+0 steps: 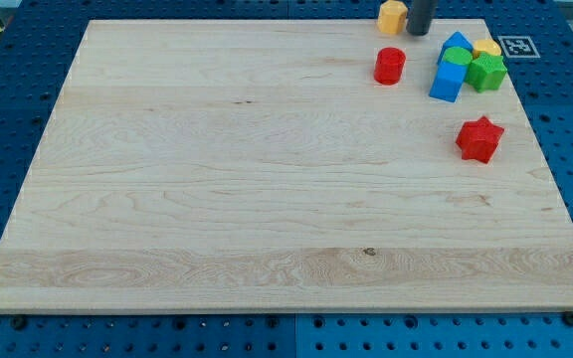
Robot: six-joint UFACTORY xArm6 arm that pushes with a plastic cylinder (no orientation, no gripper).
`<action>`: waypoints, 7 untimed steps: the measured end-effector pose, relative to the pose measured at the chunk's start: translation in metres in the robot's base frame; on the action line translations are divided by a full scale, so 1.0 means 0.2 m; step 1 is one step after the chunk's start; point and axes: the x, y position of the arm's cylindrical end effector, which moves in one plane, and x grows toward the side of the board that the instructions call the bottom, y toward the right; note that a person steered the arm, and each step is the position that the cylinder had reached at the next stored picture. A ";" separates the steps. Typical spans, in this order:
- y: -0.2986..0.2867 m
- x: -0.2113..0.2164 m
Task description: Push the yellow hexagon to the top right
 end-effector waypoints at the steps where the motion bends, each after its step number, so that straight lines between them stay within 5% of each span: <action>1: -0.10 0.05; 3: -0.55 -0.03; 7: -0.35 -0.16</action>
